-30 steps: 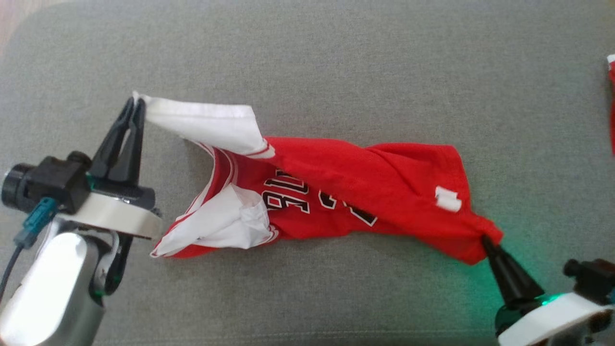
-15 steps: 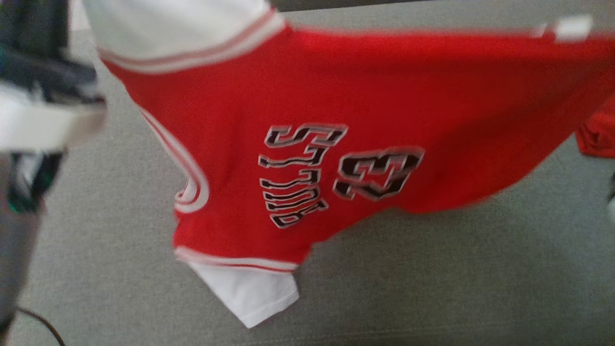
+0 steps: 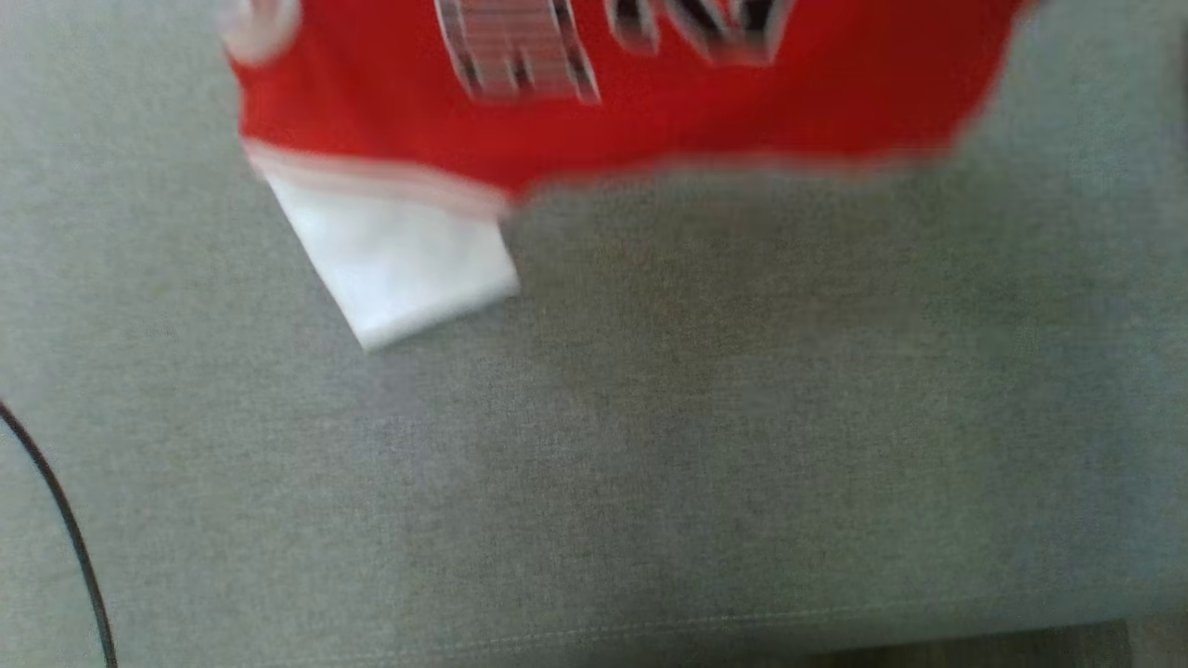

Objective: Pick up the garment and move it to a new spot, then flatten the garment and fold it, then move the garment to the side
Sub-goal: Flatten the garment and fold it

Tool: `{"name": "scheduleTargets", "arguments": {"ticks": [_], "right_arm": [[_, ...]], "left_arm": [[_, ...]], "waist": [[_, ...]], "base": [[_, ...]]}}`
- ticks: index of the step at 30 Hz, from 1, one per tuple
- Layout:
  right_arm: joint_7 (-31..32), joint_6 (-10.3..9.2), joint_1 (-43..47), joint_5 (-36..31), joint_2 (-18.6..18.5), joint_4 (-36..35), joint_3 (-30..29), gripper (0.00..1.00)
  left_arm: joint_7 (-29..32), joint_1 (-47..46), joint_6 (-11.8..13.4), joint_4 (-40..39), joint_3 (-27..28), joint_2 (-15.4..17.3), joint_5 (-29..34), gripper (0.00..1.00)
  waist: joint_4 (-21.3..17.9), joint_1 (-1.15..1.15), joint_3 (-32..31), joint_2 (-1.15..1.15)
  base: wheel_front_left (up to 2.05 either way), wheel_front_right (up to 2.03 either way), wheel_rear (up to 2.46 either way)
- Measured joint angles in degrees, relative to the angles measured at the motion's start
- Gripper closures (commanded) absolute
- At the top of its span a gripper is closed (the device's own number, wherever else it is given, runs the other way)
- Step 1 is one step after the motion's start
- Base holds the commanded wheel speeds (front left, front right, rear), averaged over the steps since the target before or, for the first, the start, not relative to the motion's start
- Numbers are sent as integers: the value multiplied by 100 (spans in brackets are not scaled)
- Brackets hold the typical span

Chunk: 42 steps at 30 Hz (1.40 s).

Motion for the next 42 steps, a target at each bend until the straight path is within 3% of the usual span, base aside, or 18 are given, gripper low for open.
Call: {"name": "scheduleTargets", "arguments": {"ticks": [6, 9, 14, 20, 26, 37, 42], "right_arm": [[-975, 0, -1421, -424, 165, 1401, 194, 100], [-1341, 0, -1906, -630, 76, 1783, 333, 100], [-1605, 0, -2113, -695, -68, 2137, 690, 100], [-1975, 0, -1734, -399, -148, 2761, 1276, 100], [-2161, 0, -677, 255, -179, 2892, 1623, 100], [-2247, 0, 1528, 1227, -515, 2046, 2017, 100], [-2186, 0, 2499, 1436, -687, 1583, 2108, 100]], "left_arm": [[-386, -1343, 203, 961, -16, -364, 459, 100], [-390, -1696, 237, 592, 65, -504, 534, 100], [-414, -1545, 89, 163, 243, -576, 535, 100], [-430, 266, -165, -235, 401, -808, 257, 100], [-428, 1956, -246, -832, 655, -817, 92, 100], [-426, 5431, -287, -1624, 968, -520, -213, 100], [-425, 6530, -307, -1951, 1067, -425, -255, 100]], "waist": [[7, 0, 448, 0], [62, -2, 635, 0], [159, -2, 901, 0], [411, -1, 1176, 0], [443, -3, 831, 0], [318, -5, -390, 1], [246, -5, -829, 1]], "base": [[0, 0, 0], [0, 0, 0], [0, 0, 0], [0, 0, 0], [0, 0, 0], [0, 0, 0], [0, 0, 0]]}}
